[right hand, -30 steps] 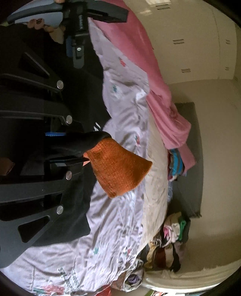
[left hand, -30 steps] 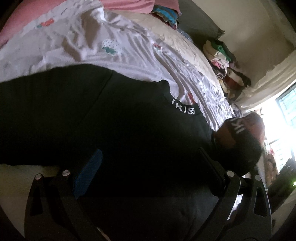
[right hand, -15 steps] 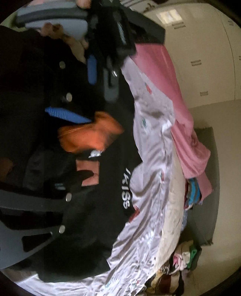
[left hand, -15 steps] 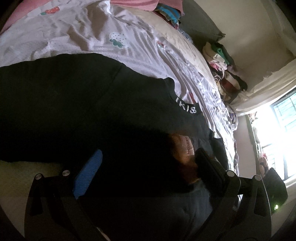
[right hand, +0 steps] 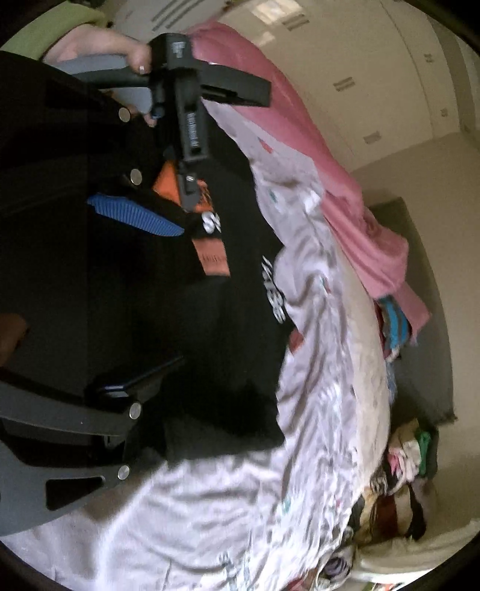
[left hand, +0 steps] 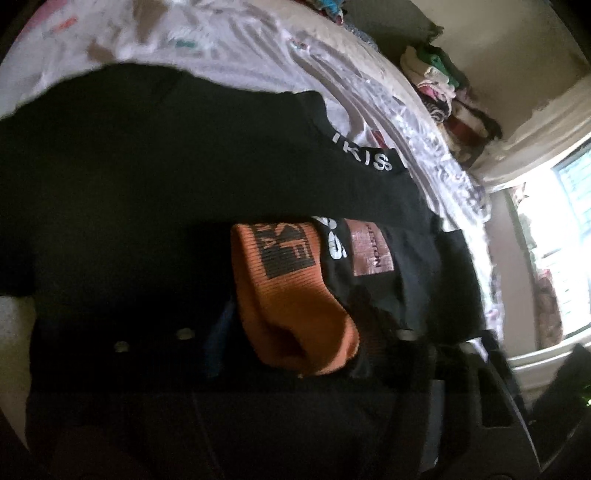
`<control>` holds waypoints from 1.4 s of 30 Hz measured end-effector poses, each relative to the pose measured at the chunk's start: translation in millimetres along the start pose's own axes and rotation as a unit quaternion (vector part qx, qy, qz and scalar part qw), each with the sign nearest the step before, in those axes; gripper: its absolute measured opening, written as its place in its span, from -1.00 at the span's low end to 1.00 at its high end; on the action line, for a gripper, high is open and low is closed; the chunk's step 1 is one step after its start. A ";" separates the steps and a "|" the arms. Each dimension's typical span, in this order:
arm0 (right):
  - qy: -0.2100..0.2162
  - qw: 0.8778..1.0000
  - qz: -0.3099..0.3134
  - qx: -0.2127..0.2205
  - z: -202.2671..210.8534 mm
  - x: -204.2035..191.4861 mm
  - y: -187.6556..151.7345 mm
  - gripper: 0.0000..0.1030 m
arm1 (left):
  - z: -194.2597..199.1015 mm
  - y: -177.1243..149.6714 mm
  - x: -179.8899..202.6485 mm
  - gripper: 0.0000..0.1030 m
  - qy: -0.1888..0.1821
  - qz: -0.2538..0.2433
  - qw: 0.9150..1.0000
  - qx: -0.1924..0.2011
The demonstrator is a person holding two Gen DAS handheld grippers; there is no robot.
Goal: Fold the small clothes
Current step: 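Lay the cuff on the sweatshirt body and open the right tool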
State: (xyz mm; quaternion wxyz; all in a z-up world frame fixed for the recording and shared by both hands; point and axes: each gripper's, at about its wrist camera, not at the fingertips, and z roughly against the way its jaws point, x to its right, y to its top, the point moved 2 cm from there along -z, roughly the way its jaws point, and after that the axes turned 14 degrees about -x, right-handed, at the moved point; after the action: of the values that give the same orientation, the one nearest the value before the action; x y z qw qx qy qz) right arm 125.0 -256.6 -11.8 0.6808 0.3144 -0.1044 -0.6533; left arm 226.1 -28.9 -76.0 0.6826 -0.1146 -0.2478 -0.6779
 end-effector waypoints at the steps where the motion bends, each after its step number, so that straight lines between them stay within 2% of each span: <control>1: -0.004 1.000 -0.005 0.004 3.6 4.8 0.6 0.24 | -0.1 0.7 5.5 -0.82 0.007 -0.009 1.000 0.004; 2: -0.007 1.000 -0.011 0.007 7.3 10.6 0.8 0.24 | 1.7 1.8 9.2 -0.82 0.002 -0.016 1.000 0.004; 4: -0.012 1.000 -0.023 0.013 13.2 21.1 1.1 0.24 | 11.7 4.8 22.3 -0.84 0.018 -0.039 0.999 0.023; 9: -0.025 0.999 -0.040 0.020 18.5 38.3 1.2 0.24 | 56.5 10.5 50.9 -0.86 0.034 -0.090 0.991 0.088; 11: -0.029 0.998 -0.048 0.021 18.7 43.2 1.8 0.24 | 75.4 11.2 52.4 -0.86 0.048 -0.095 0.987 0.118; 13: -0.035 0.998 -0.050 0.021 16.8 46.4 3.5 0.24 | 87.4 11.9 44.0 -0.87 0.056 -0.090 0.986 0.130; 16: -0.042 0.998 -0.054 0.016 10.7 49.4 5.4 0.24 | 83.0 13.9 24.0 -0.87 0.067 -0.074 0.988 0.120; 20: -0.056 0.997 -0.059 -0.002 -2.7 51.4 9.3 0.24 | 62.1 15.2 3.0 -0.84 0.079 -0.057 0.992 0.082; 24: -0.060 0.997 -0.051 -0.016 -15.6 45.9 14.1 0.24 | 52.7 12.3 -19.1 -0.82 0.116 -0.037 0.989 0.081; 27: -0.062 0.997 -0.028 -0.030 -28.4 35.0 19.6 0.24 | 60.9 10.4 -29.1 -0.82 0.134 -0.023 0.986 0.098; 30: -0.061 0.997 -0.009 -0.044 -41.8 24.2 23.6 0.24 | 69.9 6.3 -25.1 -0.81 0.127 -0.031 0.985 0.112; 32: -0.059 0.997 0.000 -0.053 -51.3 17.1 26.6 0.24 | 67.1 2.6 -16.3 -0.74 0.123 -0.049 0.985 0.108; 33: -0.061 0.997 0.002 -0.056 -55.4 15.4 27.8 0.24 | 60.3 0.6 -11.2 -0.66 0.123 -0.062 0.986 0.097; 35: -0.064 0.996 0.002 -0.066 -64.8 14.2 29.5 0.24 | 44.3 -1.3 -8.5 -0.64 0.127 -0.071 0.987 0.073; 38: -0.070 0.994 -0.010 -0.084 -75.3 20.2 26.9 0.24 | 22.0 -3.8 -17.3 -0.58 0.149 -0.063 0.986 0.046; 42: -0.075 0.991 -0.024 -0.104 -86.0 31.6 21.9 0.24 | 21.8 -6.4 -28.9 -0.55 0.122 -0.054 0.990 0.045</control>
State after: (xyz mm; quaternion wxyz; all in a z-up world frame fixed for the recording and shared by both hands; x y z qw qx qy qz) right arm 194.5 -262.8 -75.1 0.6842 0.1947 -0.0789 -0.6984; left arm 217.0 6.6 -72.9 0.6745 0.0134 -0.1984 -0.7110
